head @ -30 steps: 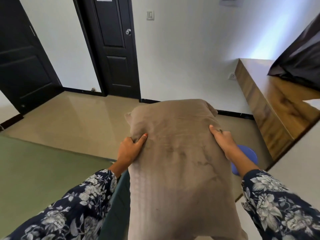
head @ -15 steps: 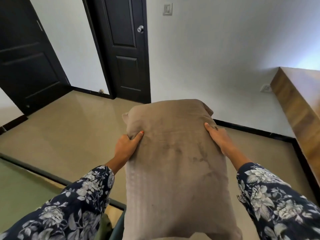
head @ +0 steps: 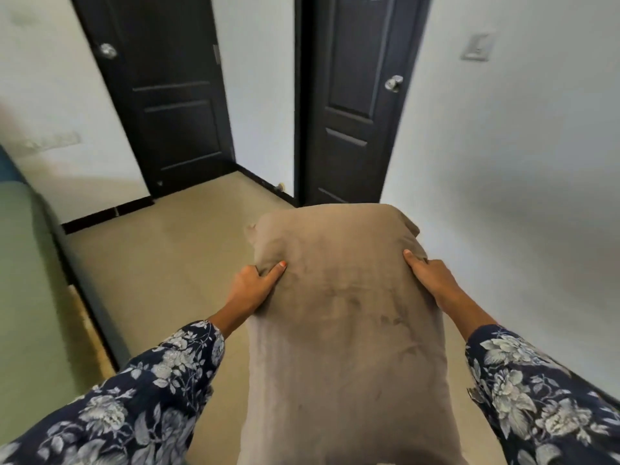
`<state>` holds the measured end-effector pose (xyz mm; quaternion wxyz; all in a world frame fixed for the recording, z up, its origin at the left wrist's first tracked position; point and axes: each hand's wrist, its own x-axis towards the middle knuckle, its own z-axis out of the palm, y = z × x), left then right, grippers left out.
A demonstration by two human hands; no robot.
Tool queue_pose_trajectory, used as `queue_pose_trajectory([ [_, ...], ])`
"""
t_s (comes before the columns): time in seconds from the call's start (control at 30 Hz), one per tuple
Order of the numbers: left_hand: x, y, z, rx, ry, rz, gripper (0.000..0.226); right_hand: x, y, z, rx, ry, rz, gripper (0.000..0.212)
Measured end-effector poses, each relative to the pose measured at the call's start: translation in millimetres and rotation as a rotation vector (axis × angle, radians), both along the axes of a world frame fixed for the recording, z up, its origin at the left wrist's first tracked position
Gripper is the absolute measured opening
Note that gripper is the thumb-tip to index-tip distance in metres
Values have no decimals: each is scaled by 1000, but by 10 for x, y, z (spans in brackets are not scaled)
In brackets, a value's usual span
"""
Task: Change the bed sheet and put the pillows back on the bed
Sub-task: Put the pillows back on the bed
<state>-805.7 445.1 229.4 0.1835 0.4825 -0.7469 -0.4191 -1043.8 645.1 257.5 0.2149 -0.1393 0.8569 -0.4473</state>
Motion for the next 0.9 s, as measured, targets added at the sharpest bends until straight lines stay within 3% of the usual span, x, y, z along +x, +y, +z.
queue_pose_trajectory([
  [0.2,15,-782,-82,58,-16,214,53,-463,-1530,72,20,14,236,78],
  [0.3,129,-1281,-163,58,-43,341,60,-507,-2357,-11,21,4,369,68],
  [0.43,311,-2064,-186,25,-75,482,63,-385,-3525,-118,-4,14,493,59],
  [0.6,577,-3042,-164,27,-140,610,60,-186,-4865,-158,-3,-52,601,59],
  [0.9,987,-4372,-237,64,-109,829,59,267,-6996,-139,-4,28,842,62],
])
